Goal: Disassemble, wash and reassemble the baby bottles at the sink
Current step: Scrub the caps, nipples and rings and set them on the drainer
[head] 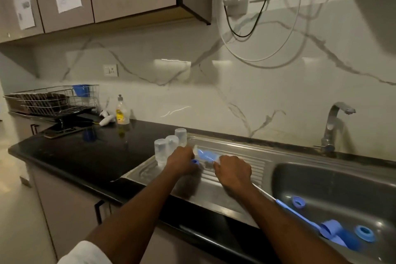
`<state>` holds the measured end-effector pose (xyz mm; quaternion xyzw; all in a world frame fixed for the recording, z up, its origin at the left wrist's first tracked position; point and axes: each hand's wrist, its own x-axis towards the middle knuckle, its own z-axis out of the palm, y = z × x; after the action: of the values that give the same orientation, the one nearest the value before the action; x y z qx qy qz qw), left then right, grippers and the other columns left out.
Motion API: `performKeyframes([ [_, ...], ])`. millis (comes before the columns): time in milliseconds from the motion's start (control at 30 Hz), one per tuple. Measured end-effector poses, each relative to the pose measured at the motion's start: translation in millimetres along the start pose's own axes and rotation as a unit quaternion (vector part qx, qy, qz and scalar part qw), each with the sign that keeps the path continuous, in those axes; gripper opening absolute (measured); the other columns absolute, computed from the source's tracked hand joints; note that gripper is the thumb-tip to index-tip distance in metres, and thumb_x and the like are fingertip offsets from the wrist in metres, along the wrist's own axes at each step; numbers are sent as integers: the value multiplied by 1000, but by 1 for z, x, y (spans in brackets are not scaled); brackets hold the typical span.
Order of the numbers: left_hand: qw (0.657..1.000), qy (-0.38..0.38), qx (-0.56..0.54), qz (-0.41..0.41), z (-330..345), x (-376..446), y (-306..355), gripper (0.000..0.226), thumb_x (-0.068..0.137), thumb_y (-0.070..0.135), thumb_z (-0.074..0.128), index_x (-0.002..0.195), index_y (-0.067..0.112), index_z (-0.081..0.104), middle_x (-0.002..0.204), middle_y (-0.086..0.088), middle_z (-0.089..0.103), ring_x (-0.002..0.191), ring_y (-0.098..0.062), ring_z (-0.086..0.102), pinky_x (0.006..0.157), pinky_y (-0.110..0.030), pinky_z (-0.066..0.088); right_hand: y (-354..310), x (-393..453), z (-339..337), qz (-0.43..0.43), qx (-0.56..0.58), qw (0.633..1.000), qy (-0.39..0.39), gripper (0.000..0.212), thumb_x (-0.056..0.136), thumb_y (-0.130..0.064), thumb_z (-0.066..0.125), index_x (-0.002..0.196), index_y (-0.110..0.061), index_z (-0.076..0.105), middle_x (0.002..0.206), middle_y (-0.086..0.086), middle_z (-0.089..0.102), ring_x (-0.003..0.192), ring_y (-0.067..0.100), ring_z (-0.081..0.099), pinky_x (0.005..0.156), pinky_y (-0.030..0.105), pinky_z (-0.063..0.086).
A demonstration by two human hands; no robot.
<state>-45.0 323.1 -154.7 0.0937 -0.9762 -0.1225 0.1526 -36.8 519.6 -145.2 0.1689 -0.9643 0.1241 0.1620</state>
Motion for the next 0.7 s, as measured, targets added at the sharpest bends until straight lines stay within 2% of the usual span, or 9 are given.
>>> performKeyframes([
  [233, 998, -45, 35, 13, 4, 2, 16, 41, 86, 51, 73, 112, 19, 70, 109, -1, 72, 97, -16, 65, 86, -31, 55, 30, -6, -10, 4, -2, 1000, 20, 37, 100, -50, 42, 105, -26, 69, 99, -1, 71, 88, 21, 67, 78, 35, 54],
  [367, 999, 12, 16, 48, -4, 5, 44, 67, 78, 71, 66, 126, 24, 65, 125, 3, 67, 114, -18, 62, 99, -38, 52, 61, -5, -22, -1, -14, 999, 33, 40, 101, -54, 41, 106, -26, 68, 95, -2, 70, 85, 19, 66, 72, 32, 48],
  [433, 995, 32, -32, 87, -2, 7, 71, 59, 82, 62, 70, 126, 21, 65, 125, 3, 67, 114, -16, 61, 99, -34, 50, 82, -5, -29, 4, -24, 999, 32, 42, 101, -56, 40, 113, -26, 67, 106, 0, 71, 95, 22, 67, 75, 34, 46],
  [533, 985, 29, -89, 143, 14, 9, 121, 40, 89, 45, 72, 121, 22, 65, 117, 4, 66, 108, -13, 61, 92, -30, 51, 125, -12, -42, 24, -22, 999, 18, 46, 101, -59, 39, 119, -25, 65, 114, 2, 70, 102, 24, 66, 86, 39, 51],
  [700, 976, 12, -130, 176, 64, 5, 208, 23, 89, 46, 69, 107, 30, 67, 100, 16, 64, 92, -4, 58, 77, -28, 50, 219, -33, -70, 97, -57, 994, 0, 46, 100, -56, 39, 119, -26, 67, 116, 4, 71, 106, 27, 66, 86, 36, 49],
])
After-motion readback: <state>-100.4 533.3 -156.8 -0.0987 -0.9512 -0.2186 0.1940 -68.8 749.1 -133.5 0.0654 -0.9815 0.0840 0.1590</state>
